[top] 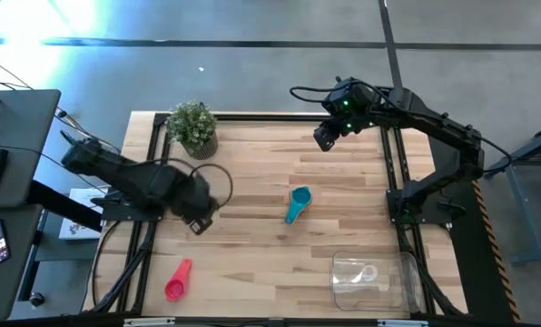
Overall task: Nest measuring cups in basket
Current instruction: Stack the red measuring cup on top of the light blue measuring cup
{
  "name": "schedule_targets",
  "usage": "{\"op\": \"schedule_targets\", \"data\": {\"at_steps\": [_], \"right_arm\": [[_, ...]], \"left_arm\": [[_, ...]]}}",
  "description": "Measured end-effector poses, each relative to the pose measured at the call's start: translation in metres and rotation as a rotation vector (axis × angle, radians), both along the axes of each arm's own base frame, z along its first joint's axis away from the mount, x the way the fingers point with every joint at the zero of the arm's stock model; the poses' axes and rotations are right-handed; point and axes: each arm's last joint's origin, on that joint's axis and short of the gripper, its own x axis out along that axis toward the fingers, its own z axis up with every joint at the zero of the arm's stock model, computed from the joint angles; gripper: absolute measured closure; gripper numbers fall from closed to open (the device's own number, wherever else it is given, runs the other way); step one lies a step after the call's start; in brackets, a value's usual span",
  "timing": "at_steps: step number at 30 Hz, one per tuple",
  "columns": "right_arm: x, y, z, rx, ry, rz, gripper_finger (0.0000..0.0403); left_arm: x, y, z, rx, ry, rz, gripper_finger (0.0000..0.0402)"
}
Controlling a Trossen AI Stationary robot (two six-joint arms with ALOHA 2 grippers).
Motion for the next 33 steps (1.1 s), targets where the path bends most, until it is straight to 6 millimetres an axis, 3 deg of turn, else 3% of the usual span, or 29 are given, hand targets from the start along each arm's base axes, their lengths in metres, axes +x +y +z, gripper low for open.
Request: {"op": "schedule_targets", "data": {"at_steps": [11, 18, 33], "right_arm": [[-0.002, 0.001, -0.002, 0.067, 0.011, -0.064, 0.0297], [-0.004, 0.008, -0.005, 0.113, 0.048, -0.096, 0.0297], [0.002, 0.035, -0.006, 0.141, 0.047, -0.045, 0.0297]], "left_arm": [[-0.017, -0.066, 0.000, -0.094, -0.128, -0.113, 0.0310], [-0.029, -0.106, -0.007, -0.119, -0.202, -0.046, 0.0310], [-0.042, -0.174, -0.056, -0.089, -0.088, -0.099, 0.0310]]}}
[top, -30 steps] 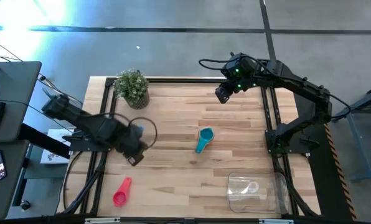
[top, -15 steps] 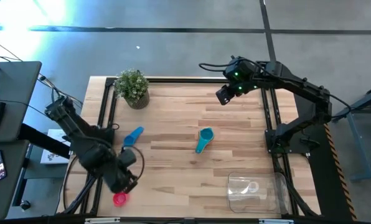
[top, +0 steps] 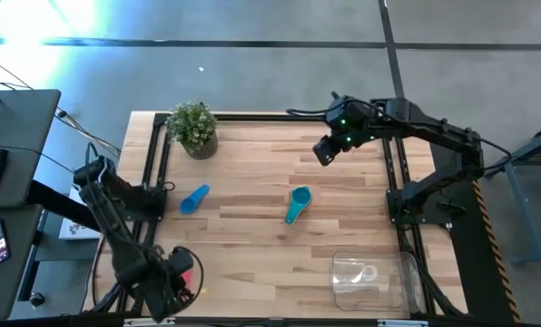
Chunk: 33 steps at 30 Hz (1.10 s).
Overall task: Nest measuring cups in basket
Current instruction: Stack the red measuring cup on top of the light blue measuring cup
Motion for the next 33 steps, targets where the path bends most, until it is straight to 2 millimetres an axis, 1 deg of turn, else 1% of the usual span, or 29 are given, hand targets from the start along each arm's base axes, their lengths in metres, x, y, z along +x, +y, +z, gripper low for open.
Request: {"op": "schedule_targets", "data": {"at_steps": [4, 13, 33], "right_arm": [[0.001, 0.005, 0.000, -0.022, 0.005, 0.007, 0.0297], [0.001, 0.008, 0.000, -0.030, 0.004, -0.013, 0.0297], [0.001, 0.008, 0.000, -0.030, 0.004, -0.013, 0.0297]], "left_arm": [[0.002, -0.012, -0.013, -0.001, 0.012, -0.005, 0.0305], [0.004, -0.034, -0.041, -0.023, 0.099, -0.016, 0.0270], [0.014, -0.052, -0.088, 0.022, 0.189, -0.008, 0.0270]]}}
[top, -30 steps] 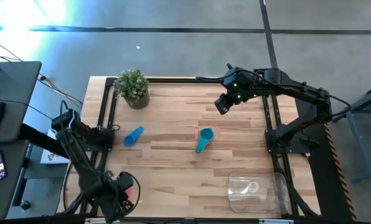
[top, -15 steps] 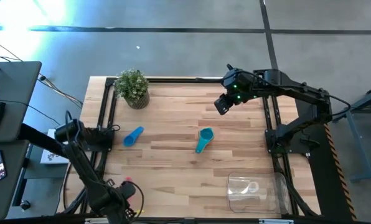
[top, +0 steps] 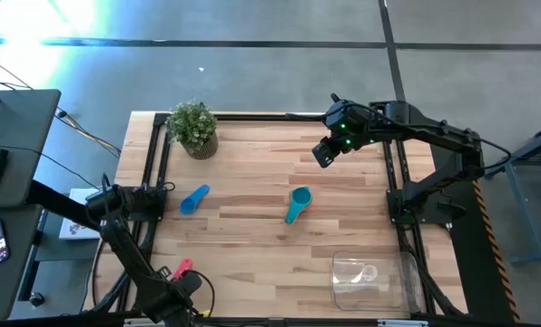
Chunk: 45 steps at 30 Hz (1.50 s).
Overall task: Nest measuring cups in basket
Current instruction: Stack the red measuring cup on top of the light blue measuring cup
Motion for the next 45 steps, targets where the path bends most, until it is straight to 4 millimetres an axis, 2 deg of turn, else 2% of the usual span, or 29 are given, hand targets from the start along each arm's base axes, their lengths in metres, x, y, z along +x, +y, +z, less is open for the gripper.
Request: {"op": "schedule_targets", "data": {"at_steps": [11, 14, 19, 23, 34, 45], "right_arm": [[0.000, 0.000, 0.000, 0.002, -0.001, -0.002, 0.0297], [0.000, 0.000, 0.000, 0.002, 0.000, -0.002, 0.0297], [0.000, 0.000, 0.000, 0.002, 0.000, -0.002, 0.0297], [0.000, 0.000, 0.000, 0.002, 0.000, -0.002, 0.0297], [0.000, -0.001, 0.000, -0.014, 0.002, -0.014, 0.0297], [0.002, -0.001, -0.007, 0.026, 0.009, -0.038, 0.0297]], "left_arm": [[0.001, -0.005, -0.027, 0.037, 0.093, -0.056, 0.0278], [0.001, -0.005, -0.027, 0.030, 0.093, -0.106, 0.0308], [0.004, -0.002, -0.027, 0.024, 0.094, -0.201, 0.0387], [0.011, 0.004, -0.027, 0.039, 0.067, -0.320, 0.0388], [0.044, 0.042, -0.024, 0.141, 0.092, -0.698, 0.0396], [0.082, 0.092, -0.016, 0.269, 0.147, -0.942, 0.0397]]}}
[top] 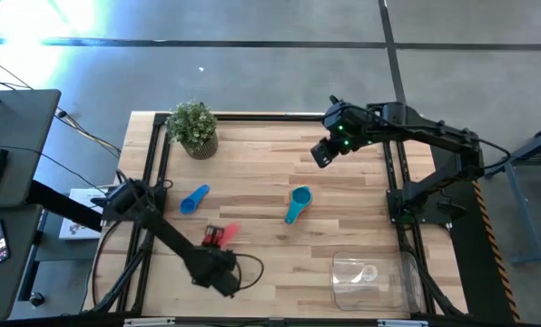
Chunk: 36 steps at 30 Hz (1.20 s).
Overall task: Nest measuring cups in basket
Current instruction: Stack the red measuring cup on top of the light blue measuring cup
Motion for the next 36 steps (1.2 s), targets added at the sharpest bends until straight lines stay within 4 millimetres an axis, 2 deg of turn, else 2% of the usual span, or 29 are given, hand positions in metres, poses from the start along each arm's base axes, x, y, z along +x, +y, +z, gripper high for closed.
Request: {"op": "schedule_targets", "data": {"at_steps": [9, 21, 29, 36], "right_arm": [[0.003, -0.005, 0.001, 0.114, -0.057, 0.116, 0.0297], [0.008, -0.020, 0.010, 0.239, -0.232, 0.322, 0.0297], [0.016, -0.023, 0.017, 0.223, -0.348, 0.390, 0.0297], [0.031, -0.025, 0.004, 0.224, -0.308, 0.409, 0.0297]], "left_arm": [[0.021, 0.044, 0.039, 0.085, -0.098, -0.219, 0.0397], [0.026, 0.092, 0.090, 0.205, -0.083, -0.643, 0.0398], [0.034, 0.113, 0.109, 0.293, -0.095, -0.835, 0.0395], [0.048, 0.122, 0.113, 0.340, -0.102, -0.990, 0.0394]]}}
